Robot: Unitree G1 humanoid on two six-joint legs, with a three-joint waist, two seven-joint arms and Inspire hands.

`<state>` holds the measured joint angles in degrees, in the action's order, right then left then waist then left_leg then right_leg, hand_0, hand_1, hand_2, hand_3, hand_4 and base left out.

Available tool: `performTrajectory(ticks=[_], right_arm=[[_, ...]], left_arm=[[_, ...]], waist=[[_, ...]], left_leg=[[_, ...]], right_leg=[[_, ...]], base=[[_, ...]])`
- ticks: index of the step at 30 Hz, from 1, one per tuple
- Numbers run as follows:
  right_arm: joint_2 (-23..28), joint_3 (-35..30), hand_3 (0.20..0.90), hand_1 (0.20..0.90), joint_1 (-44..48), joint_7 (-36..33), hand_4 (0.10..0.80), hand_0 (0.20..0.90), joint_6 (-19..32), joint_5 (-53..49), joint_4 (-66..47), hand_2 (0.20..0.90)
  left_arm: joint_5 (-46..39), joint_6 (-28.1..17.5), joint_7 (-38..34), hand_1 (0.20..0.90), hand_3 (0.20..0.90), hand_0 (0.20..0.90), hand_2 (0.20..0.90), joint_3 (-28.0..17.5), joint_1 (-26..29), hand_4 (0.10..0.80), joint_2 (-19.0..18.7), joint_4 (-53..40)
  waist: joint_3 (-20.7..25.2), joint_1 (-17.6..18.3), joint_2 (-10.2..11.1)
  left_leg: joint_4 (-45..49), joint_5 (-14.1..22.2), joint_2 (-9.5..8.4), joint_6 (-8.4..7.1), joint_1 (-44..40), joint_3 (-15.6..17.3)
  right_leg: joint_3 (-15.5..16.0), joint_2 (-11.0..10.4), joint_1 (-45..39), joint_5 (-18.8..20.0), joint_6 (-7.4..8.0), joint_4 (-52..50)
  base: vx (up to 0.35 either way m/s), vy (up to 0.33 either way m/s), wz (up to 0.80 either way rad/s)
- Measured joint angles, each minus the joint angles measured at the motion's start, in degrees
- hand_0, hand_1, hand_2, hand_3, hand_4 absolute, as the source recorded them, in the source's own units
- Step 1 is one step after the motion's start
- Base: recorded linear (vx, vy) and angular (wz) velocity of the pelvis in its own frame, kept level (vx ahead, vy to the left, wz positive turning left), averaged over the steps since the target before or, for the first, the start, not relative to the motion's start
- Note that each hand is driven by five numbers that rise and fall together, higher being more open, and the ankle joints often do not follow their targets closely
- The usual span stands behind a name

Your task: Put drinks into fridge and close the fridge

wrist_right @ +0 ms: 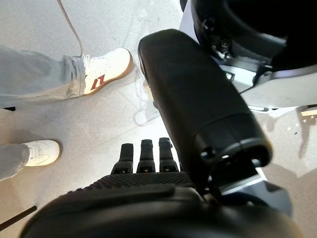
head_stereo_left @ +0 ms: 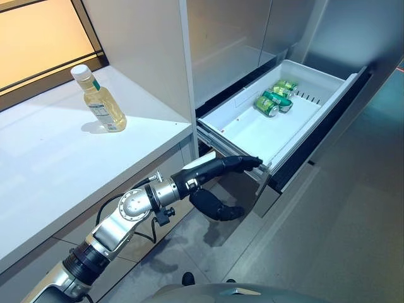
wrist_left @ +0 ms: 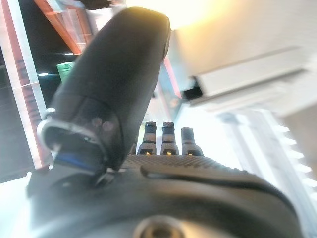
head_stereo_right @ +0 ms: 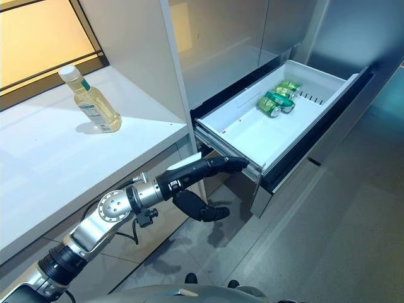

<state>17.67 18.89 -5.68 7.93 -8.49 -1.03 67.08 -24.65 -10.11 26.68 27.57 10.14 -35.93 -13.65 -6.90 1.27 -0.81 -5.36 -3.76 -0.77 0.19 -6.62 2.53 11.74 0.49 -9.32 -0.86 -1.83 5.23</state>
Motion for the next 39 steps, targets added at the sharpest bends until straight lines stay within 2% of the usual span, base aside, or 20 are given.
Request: performTrajectory(ticks=[5, 8, 12, 20, 28, 32, 39], right_arm=[[-0.01, -0.01, 0.9, 0.9, -0.33, -0.23, 0.8, 0.9, 0.7, -0.19, 0.0, 0.9], [0.0, -0.01, 0.9, 0.9, -0.44, -0.25, 0.8, 0.9, 1.09, -0.19, 0.06, 0.9], [-0.07, -0.01, 0.9, 0.9, -0.56, -0.27, 0.8, 0.9, 1.61, -0.66, 0.63, 0.9], [-0.74, -0.01, 0.9, 0.9, -0.72, -0.38, 0.8, 0.9, 2.35, -1.47, 2.4, 0.9], [-0.73, -0.07, 0.9, 0.9, -1.3, -0.42, 0.8, 0.9, 2.33, -1.71, 2.55, 0.9], [-0.75, -0.1, 0.9, 0.9, -1.43, -0.42, 0.8, 0.9, 2.26, -1.71, 2.55, 0.9], [-0.76, -0.1, 0.9, 0.9, -1.5, -0.41, 0.8, 0.9, 2.12, -1.69, 2.55, 0.9]], left_arm=[[-5.01, -1.71, -3.35, 0.9, 0.9, 0.9, 0.9, -5.2, 1.75, 0.8, 0.61, -0.96], [-5.08, -3.22, -8.16, 0.9, 0.9, 0.9, 0.9, -9.61, 1.76, 0.8, 1.69, -0.99], [-3.21, -5.18, -18.75, 0.9, 0.9, 0.9, 0.9, -14.06, 1.76, 0.8, 1.81, -0.98], [5.32, -5.57, -35.36, 0.9, 0.9, 0.9, 0.9, -21.96, 1.79, 0.8, 2.75, -0.81], [20.7, -6.04, -51.27, 0.9, 0.9, 0.9, 0.9, -27.88, 1.99, 0.8, 1.47, 3.2], [25.15, -1.56, -55.29, 0.9, 0.9, 0.9, 0.9, -28.8, 1.99, 0.8, -0.44, 5.76], [23.61, 7.23, -54.88, 0.9, 0.9, 0.9, 0.9, -28.8, 1.99, 0.8, -0.94, 12.77]], waist=[[0.01, -0.02, -0.02], [0.01, -0.07, -0.01], [0.03, -0.58, 0.01], [0.83, -1.26, 0.64], [2.0, -1.2, 0.55], [2.03, -1.34, 0.55], [2.44, -1.19, 0.54]], left_leg=[[0.01, 0.0, -0.01, 0.0, 0.07, -0.11], [0.05, -0.01, -0.04, 0.0, 0.15, -0.34], [0.1, -0.02, -0.08, 0.03, 0.14, -0.45], [0.12, -0.1, -0.21, 0.13, -0.1, -0.54], [0.03, -0.15, -0.21, 0.18, -0.48, -0.55], [0.0, -0.15, -0.24, 0.19, -0.74, -0.57], [0.01, -0.16, -0.26, 0.2, -0.73, -0.57]], right_leg=[[0.04, 0.01, -0.01, 0.0, 0.0, 0.0], [0.14, 0.0, -0.03, 0.0, 0.0, 0.0], [0.16, -0.01, -0.1, 0.0, 0.0, 0.0], [0.17, -0.1, -0.33, 0.0, 0.0, 0.01], [0.09, -0.1, -0.66, 0.0, 0.0, 0.13], [0.06, -0.13, -0.94, -0.01, 0.0, 0.28], [-0.03, -0.13, -0.91, 0.0, -0.01, 0.28]], base=[[0.0, 0.0, 0.0], [0.009, -0.011, 0.03], [0.0, 0.0, 0.0], [0.02, -0.003, 0.01], [0.0, 0.0, 0.0], [0.0, 0.0, 0.0], [0.0, 0.0, 0.0]])
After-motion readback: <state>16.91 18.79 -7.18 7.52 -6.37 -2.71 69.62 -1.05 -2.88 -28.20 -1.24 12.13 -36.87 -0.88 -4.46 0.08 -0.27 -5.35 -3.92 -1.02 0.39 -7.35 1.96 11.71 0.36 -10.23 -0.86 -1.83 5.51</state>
